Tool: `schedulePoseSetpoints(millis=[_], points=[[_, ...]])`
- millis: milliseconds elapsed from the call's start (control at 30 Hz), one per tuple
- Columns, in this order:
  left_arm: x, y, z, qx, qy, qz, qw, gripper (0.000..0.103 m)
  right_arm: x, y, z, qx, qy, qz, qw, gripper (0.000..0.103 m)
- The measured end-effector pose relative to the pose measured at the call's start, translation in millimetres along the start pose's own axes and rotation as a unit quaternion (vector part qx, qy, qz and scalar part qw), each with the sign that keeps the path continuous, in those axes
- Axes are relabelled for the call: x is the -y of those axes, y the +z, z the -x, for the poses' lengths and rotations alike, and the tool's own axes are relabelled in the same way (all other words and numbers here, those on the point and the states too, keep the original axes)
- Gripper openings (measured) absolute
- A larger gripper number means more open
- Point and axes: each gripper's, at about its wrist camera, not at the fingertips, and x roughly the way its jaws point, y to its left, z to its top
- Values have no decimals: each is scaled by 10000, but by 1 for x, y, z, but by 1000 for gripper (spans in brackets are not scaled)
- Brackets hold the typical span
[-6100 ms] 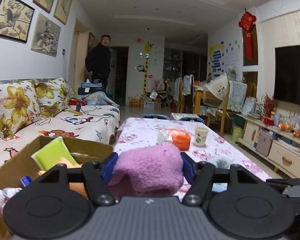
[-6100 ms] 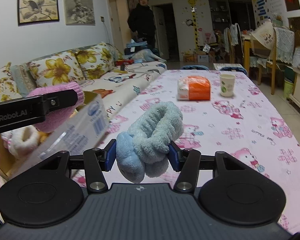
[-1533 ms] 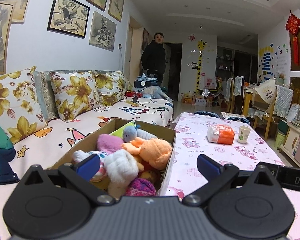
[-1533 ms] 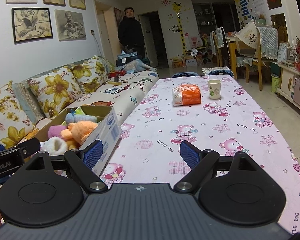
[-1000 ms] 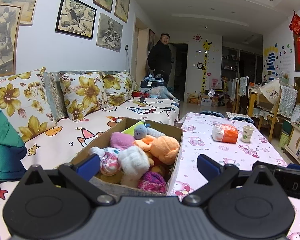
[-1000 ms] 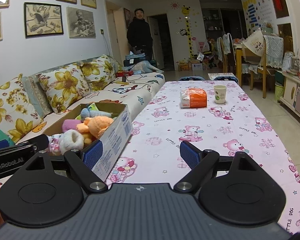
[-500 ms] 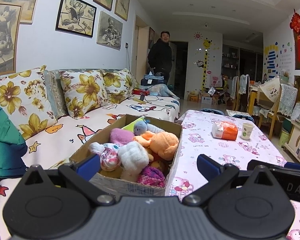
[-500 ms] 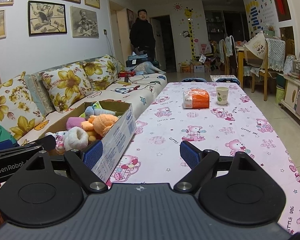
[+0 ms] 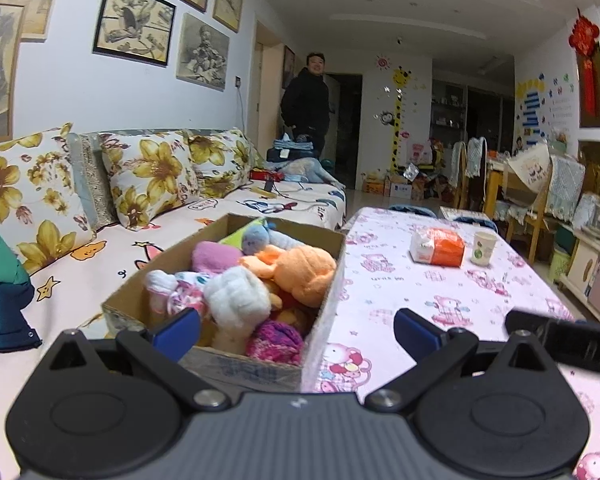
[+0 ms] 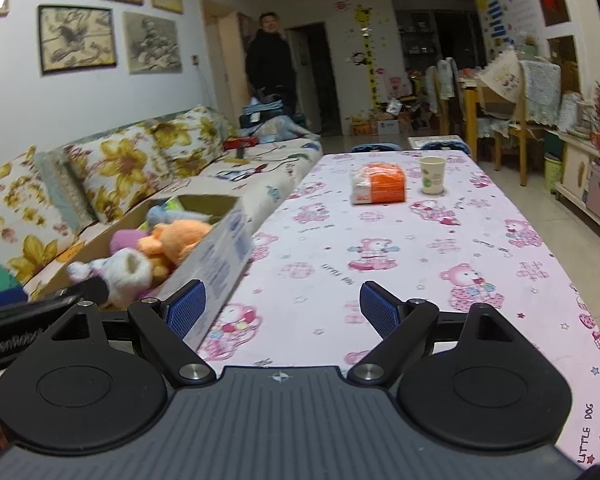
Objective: Organize soft objects
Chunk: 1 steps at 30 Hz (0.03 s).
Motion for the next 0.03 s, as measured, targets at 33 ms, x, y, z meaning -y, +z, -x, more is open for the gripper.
schedulePoseSetpoints(millis=[33], points=[[4,-1,-3,-39,-37,-28,10000,102,6,1,-2,8,-77,-70,9999,103]])
